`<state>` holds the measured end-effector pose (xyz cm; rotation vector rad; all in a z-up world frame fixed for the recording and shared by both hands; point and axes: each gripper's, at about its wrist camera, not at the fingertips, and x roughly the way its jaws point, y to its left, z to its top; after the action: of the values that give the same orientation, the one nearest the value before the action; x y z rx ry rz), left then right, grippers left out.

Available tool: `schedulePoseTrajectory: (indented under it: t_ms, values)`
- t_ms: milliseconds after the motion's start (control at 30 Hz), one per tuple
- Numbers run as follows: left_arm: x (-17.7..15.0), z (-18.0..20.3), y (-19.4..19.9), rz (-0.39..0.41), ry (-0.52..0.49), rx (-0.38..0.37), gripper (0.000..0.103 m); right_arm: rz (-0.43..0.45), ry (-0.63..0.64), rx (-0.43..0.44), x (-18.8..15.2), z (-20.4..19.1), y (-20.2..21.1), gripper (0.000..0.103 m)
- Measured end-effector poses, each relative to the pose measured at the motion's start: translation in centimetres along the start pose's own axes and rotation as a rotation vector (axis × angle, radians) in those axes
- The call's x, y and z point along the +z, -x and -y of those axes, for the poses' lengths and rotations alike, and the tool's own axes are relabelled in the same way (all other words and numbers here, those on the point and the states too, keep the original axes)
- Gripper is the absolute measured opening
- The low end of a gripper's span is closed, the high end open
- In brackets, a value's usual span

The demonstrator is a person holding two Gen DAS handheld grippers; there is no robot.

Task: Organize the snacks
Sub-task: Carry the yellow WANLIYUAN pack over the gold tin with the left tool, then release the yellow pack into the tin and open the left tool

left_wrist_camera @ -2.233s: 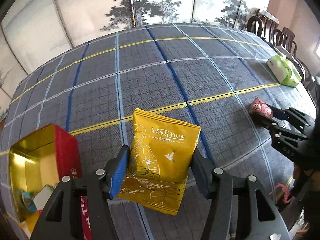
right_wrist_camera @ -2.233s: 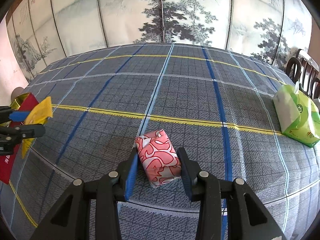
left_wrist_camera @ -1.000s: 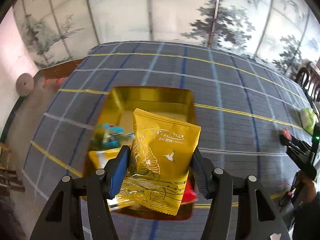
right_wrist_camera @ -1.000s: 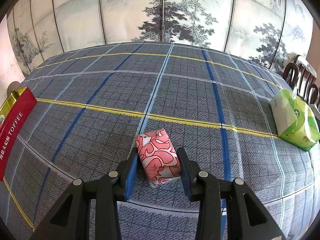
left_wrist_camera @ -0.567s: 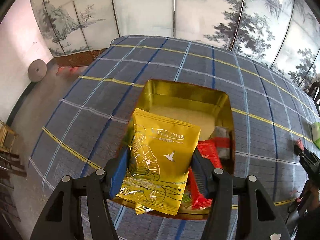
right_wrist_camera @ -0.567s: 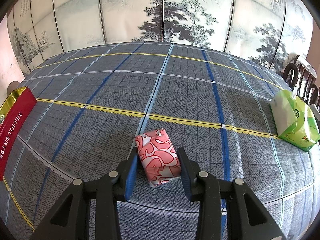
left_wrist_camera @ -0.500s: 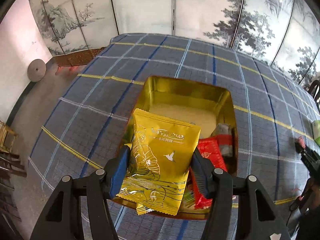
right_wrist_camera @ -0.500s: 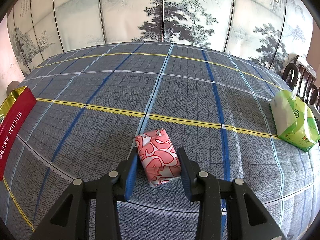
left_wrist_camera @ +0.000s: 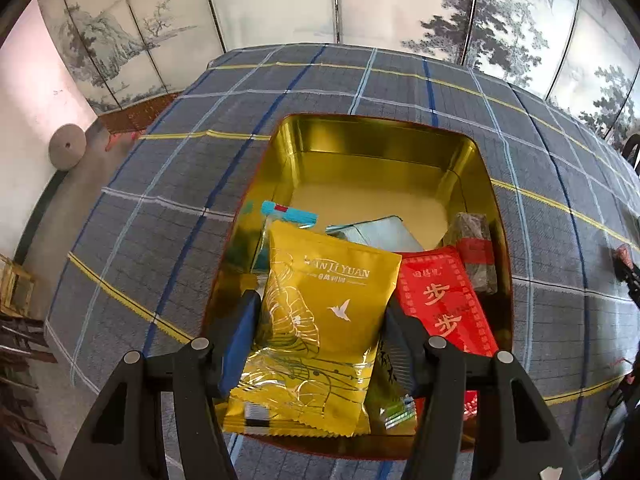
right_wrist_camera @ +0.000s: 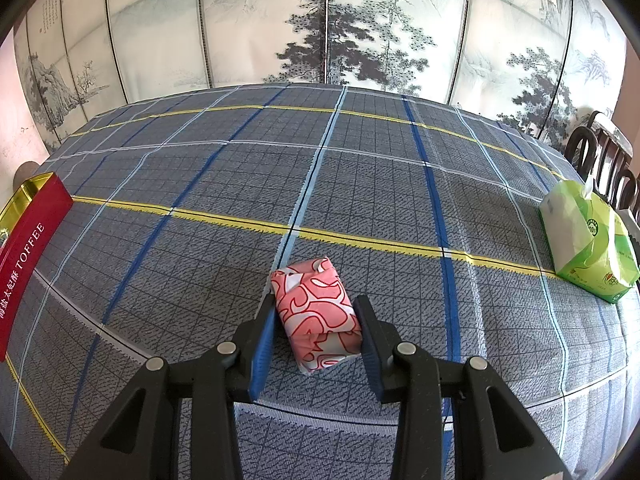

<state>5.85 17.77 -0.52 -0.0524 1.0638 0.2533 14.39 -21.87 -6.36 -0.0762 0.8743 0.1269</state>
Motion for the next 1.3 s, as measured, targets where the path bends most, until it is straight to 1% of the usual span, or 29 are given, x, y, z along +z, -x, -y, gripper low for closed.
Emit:
schedulePoseTrajectory:
  t_ms: [133,267,467,667,833,1067,1300]
  values:
    - [0.0,0.5,-0.2,0.01,-0.031,0.017,0.055,0.0,0.001,-0.002,0.0,0.0,0.1,0.038]
    - [0.1,0.7,-0.4,0.012,-0.042,0.022,0.056,0.0,0.001,-0.002,0.0,0.1,0.1,0.038]
    - [0.3,0.2,-0.5,0.018,-0.013,-0.008,0.058,0.0,0.002,-0.003,0.0,0.0,0.0,0.038]
    - [0.4,-0.1,0.0,0.024,-0.004,-0.02,0.064,0.0,0.002,-0.004,0.0,0.0,0.1,0.038]
    - [0.4,-0.2,1.0,0.049,-0.005,-0.02,0.07,0.0,0.003,-0.004,0.0,0.0,0.0,0.038]
    - [0.3,-0.4,2.9,0.088,0.013,-0.026,0.071,0.001,0.005,-0.006,0.0,0.1,0.1,0.038]
    - [-0.4,-0.5,4.7,0.119,0.037,-0.011,0.073,0.001,0.004,-0.006,0.0,0.0,0.1,0.038]
